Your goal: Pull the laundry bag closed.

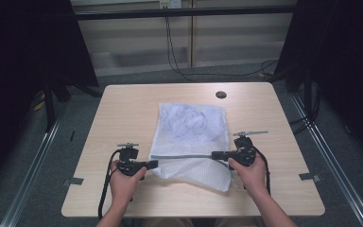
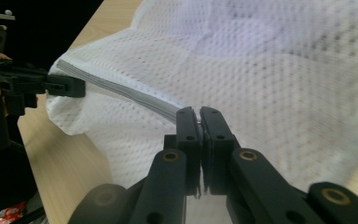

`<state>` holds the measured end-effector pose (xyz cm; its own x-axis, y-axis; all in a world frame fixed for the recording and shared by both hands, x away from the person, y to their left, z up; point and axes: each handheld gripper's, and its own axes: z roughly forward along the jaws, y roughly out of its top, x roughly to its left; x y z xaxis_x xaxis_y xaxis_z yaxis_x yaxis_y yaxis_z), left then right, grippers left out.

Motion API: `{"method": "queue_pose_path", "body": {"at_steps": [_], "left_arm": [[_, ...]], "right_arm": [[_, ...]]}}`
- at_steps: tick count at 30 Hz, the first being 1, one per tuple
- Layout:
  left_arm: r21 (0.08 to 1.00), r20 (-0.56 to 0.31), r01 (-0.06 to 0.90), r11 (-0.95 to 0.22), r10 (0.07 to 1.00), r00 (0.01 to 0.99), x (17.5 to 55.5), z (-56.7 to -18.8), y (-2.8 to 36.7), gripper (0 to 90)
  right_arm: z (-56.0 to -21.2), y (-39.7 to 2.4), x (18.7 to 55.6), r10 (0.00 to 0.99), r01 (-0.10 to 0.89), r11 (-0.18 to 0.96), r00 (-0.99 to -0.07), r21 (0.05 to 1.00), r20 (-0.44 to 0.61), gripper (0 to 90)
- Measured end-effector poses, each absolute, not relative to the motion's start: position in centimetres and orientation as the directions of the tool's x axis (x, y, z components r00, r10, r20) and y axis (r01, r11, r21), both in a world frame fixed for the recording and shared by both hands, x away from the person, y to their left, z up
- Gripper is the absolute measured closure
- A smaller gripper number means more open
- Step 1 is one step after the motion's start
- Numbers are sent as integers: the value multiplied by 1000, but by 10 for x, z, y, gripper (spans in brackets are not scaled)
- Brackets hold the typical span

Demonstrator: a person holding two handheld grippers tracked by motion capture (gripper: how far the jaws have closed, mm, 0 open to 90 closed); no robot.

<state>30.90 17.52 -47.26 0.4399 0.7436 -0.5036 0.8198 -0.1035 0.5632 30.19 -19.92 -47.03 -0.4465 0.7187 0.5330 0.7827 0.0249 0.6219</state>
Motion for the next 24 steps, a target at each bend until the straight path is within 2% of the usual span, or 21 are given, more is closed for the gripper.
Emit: {"method": "queue_pose_path", "body": {"at_steps": [6, 24], "left_arm": [[563, -507, 820, -100, 742, 439, 308, -472, 175, 893], [559, -507, 823, -105, 742, 438, 309, -472, 175, 892]], "right_arm": [[-470, -210, 300, 735, 788, 1, -418, 616, 534, 868], [-468, -213, 298, 744, 786, -6, -410, 619, 528, 868]]}}
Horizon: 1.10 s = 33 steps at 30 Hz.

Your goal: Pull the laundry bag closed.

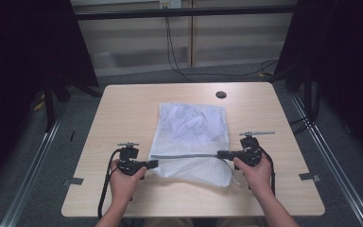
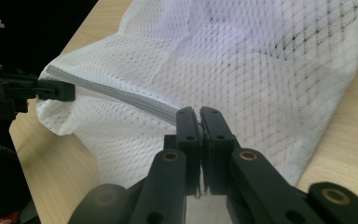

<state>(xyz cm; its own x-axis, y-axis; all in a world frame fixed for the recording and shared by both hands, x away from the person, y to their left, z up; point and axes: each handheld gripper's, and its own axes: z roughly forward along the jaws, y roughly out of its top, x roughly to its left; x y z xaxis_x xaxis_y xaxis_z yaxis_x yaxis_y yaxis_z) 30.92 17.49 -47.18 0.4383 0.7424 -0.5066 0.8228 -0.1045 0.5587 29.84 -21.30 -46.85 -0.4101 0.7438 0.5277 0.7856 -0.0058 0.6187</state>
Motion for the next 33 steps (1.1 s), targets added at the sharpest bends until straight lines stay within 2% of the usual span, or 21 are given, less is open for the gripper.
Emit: {"method": "queue_pose_path", "body": {"at_steps": [33], "left_arm": [[544, -501, 832, -109, 753, 427, 310, -473, 174, 893]], "right_arm": [[-467, -227, 295, 775, 777, -34, -377, 629, 508, 869]]}}
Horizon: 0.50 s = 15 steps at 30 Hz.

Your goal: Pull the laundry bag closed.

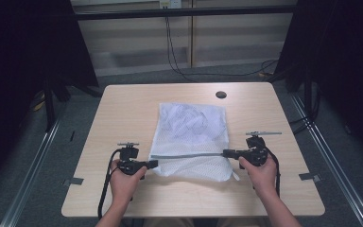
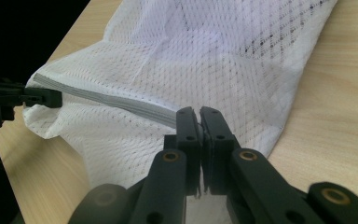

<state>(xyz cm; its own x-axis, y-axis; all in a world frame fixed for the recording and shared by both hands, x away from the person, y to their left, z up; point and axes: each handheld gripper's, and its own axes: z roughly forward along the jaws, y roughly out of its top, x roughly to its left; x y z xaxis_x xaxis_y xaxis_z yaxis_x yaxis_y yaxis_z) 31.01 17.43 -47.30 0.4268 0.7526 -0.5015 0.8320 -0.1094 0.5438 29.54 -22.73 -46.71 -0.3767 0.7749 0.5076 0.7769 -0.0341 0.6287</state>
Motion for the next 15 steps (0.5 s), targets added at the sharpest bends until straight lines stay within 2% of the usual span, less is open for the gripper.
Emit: {"method": "queue_pose_path", "body": {"at_steps": [11, 15], "left_arm": [[544, -482, 831, -115, 768, 422, 311, -473, 177, 893], [539, -505, 838, -90, 761, 407, 313, -473, 179, 893]], "right_arm": [[-467, -232, 294, 799, 779, -44, -349, 625, 490, 868], [-468, -237, 294, 802, 779, -59, -336, 625, 495, 869]]}}
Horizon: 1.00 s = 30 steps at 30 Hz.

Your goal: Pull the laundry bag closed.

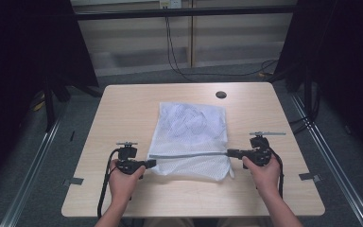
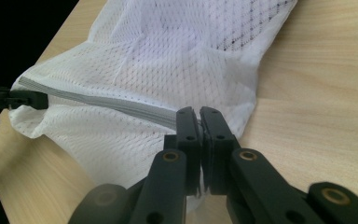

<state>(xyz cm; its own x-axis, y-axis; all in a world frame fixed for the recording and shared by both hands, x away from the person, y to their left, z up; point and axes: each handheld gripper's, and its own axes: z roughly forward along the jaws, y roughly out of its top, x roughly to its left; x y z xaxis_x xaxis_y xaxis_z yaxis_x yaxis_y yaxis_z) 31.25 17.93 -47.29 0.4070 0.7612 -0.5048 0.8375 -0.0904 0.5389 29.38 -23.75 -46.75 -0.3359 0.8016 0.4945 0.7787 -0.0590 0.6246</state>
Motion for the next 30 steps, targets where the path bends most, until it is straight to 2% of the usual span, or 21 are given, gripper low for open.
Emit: {"method": "queue_pose_path", "body": {"at_steps": [14, 21, 25, 30], "left_arm": [[538, -496, 836, -108, 761, 418, 313, -474, 177, 893], [548, -507, 829, -114, 743, 437, 311, -474, 176, 876], [566, -526, 819, -97, 722, 449, 310, -471, 177, 754], [612, -518, 786, -90, 705, 484, 309, -463, 178, 587]], "right_arm": [[-469, -243, 293, 817, 783, -82, -301, 616, 492, 869], [-470, -241, 292, 818, 764, -70, -324, 641, 476, 866], [-468, -243, 292, 820, 748, -74, -331, 660, 467, 838], [-465, -246, 292, 841, 722, -89, -314, 686, 440, 685]]}}
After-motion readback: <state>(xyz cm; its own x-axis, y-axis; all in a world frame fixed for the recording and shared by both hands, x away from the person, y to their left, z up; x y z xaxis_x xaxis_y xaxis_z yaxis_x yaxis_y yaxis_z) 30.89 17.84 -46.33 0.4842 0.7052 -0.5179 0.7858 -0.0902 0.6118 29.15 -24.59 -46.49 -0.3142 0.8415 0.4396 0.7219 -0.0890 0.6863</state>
